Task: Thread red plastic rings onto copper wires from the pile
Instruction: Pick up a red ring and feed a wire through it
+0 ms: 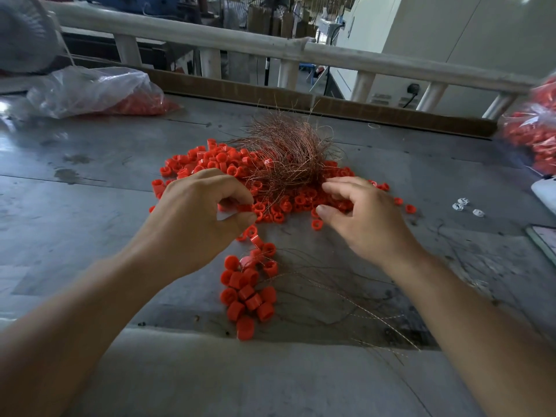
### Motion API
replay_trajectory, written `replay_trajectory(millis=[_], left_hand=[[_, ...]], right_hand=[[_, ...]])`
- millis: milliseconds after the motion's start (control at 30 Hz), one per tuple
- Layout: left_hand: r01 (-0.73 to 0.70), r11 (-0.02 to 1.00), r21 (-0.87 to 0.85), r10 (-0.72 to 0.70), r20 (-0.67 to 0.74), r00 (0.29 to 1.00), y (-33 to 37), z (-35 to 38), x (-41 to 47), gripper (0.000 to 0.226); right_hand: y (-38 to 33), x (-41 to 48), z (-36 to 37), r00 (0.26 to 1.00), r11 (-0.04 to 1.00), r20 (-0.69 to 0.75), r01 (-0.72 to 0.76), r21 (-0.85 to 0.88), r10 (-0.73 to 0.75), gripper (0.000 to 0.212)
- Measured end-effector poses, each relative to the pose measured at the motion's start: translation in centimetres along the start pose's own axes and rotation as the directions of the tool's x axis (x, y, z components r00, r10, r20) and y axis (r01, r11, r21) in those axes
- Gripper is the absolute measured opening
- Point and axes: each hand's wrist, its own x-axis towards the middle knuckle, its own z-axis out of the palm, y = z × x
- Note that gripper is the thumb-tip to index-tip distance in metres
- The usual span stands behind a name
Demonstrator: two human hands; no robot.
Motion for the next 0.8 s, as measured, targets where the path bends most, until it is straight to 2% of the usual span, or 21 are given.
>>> replay_trajectory(millis=[167,333,467,633,700,800], left_hand=[[0.005,1.000,0.009,-0.006,0.006,1.000,0.0,0.0,0.0,0.013],[0.001,1.000,0.016,-0.002,0.013,1.000,0.1,-0.1,0.0,0.013],[-0.003,1.000,-0.005,0.003,0.019,1.000,0.0,0.1,0.0,0.012],[-0.006,1.000,-0.015,0.007,0.018,1.000,-0.1,0.1,-0.1,0.013],[-0.007,1.000,-0.017,0.008,0.019,1.000,-0.1,0.1,-0.1,0.012],[-0.010,1.000,-0.023,0.010,0.021,1.000,-0.1,0.1,-0.1,0.012]], right_hand=[[-0.2,-0.1,-0.6,0.979,0.997,-0.201,0.036,0.073,-0.020,0.020],[-0.3,-0.1,-0.9,0.954,0.988,-0.297,0.073,0.134,-0.031,0.012],[-0.2,-0.1,-0.7,0.941,0.975,-0.337,0.099,0.198,-0.027,0.014],[-0.2,-0.1,-1.1,0.839,0.956,-0.535,0.230,0.185,-0.098,0.005],[-0.1,-0.1,-1.2,0.810,0.945,-0.581,0.248,0.213,-0.082,0.009],[0.1,0.1,-1.1,0.809,0.930,-0.587,0.238,0.280,-0.031,0.020]])
